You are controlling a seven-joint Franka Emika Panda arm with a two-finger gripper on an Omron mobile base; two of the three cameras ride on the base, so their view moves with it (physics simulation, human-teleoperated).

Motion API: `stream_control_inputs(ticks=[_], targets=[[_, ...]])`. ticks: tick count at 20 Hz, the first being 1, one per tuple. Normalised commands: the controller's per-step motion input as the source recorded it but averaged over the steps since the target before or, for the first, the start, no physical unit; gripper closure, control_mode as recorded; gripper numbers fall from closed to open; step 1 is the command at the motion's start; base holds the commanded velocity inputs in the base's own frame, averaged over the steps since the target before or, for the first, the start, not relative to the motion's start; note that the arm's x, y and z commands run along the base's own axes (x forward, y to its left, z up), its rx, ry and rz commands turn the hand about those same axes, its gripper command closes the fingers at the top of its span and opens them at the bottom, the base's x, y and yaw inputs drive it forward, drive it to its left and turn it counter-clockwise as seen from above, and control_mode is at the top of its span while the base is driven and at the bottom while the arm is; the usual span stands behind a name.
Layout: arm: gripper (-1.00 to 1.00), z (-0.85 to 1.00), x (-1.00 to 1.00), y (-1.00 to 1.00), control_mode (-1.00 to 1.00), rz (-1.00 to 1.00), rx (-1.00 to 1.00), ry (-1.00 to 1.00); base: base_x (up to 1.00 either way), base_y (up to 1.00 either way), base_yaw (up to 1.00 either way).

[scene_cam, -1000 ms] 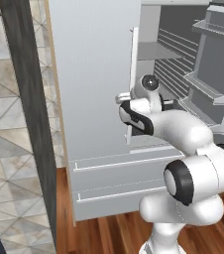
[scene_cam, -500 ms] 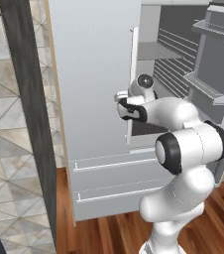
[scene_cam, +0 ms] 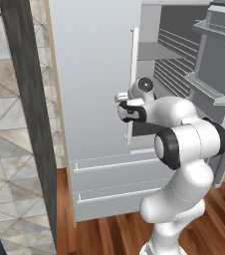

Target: Move the hot dog bun to the plate on the dining table and place the condiment next to that plate. Then navigate to the fridge and take the sausage and place it on the plate as well.

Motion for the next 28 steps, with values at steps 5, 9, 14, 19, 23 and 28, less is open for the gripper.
stream_control_inputs(ticks=[5,9,14,19,23,28], targets=[[1.00,-0.07,-0.37,0.14,-1.00,0.00,0.00,0.00,0.00,0.00,0.00],[1.00,0.00,-0.89,0.52,-1.00,0.00,0.00,0.00,0.00,0.00,0.00],[1.00,0.06,-1.00,0.60,-1.00,0.01,0.00,0.00,0.00,0.00,0.00],[1.00,0.18,-1.00,0.68,-1.00,0.06,0.05,0.01,0.00,0.00,0.00],[1.00,0.25,-1.00,0.82,-1.00,0.10,0.12,0.03,0.00,0.00,0.00],[1.00,0.28,-0.95,0.95,-1.00,0.11,0.10,0.05,0.00,0.00,0.00]])
